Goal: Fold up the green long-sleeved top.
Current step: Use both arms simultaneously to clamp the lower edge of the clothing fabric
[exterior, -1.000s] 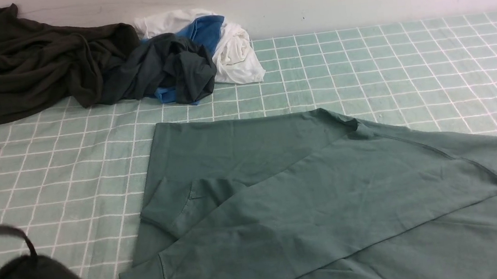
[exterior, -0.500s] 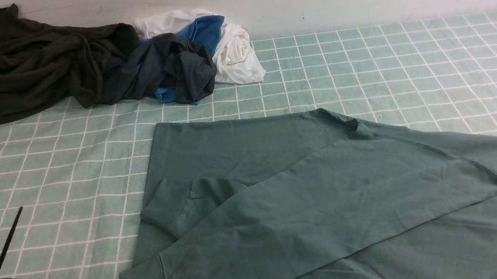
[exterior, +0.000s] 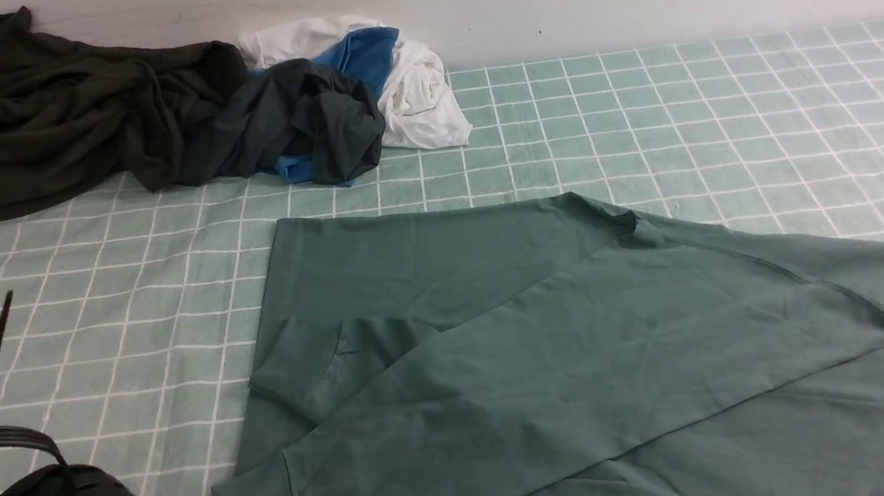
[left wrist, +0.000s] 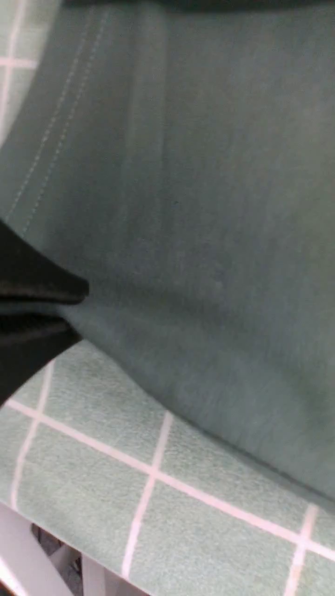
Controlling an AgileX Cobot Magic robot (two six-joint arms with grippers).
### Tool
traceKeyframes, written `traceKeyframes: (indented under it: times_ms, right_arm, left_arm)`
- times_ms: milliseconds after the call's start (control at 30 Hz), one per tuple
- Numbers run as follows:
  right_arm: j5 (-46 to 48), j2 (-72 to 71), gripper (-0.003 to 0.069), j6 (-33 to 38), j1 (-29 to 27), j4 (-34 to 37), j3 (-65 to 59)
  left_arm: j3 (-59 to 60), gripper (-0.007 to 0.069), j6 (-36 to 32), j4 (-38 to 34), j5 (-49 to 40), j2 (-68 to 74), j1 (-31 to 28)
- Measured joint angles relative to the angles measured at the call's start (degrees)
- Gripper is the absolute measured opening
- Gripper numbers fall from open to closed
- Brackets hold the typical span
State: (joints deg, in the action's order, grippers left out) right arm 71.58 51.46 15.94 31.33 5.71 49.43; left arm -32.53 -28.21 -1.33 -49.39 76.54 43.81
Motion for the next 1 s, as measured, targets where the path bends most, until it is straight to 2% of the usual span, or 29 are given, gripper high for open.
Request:
traceKeyframes:
  times_ms: [100, 267, 333, 433, 600, 800, 1000]
  right_arm:
    - [-0.11, 2.7, 0.0281, 8.64, 0.08, 1.68, -0.57]
    - [-2.48, 8.95, 0.0371, 15.13, 1.23, 1.71, -6.73]
    - [-4.65, 11.64, 0.0396, 17.5, 1.79, 1.46, -9.36]
    - [-13.26, 17.01, 0.0426, 23.39, 4.06, 0.3, -15.31]
    - [-22.17, 23.79, 0.0426, 28.44, 7.1, -0.13, -18.58]
    - [-25.69, 29.81, 0.0424, 30.36, 7.53, -1.32, -18.78]
    - [-26.15, 31.14, 0.034, 30.41, 7.53, -2.8, -18.22]
  left_arm:
    - [-0.08, 0.0006, 5.41, 3.21, -4.79, 0.0, 0.0]
    - [0.41, 0.0006, 9.62, 5.16, -7.04, 0.0, 0.0]
    - [0.41, 0.0006, 9.95, 5.16, -7.04, 0.0, 0.0]
    - [0.41, 0.0006, 10.28, 5.2, -6.82, 0.0, 0.0]
    - [0.41, 0.0006, 10.34, 5.2, -6.34, 0.0, 0.0]
    - [0.41, 0.0006, 10.34, 5.2, -5.8, 0.0, 0.0]
    - [0.41, 0.0006, 10.34, 5.2, -5.67, 0.0, 0.0]
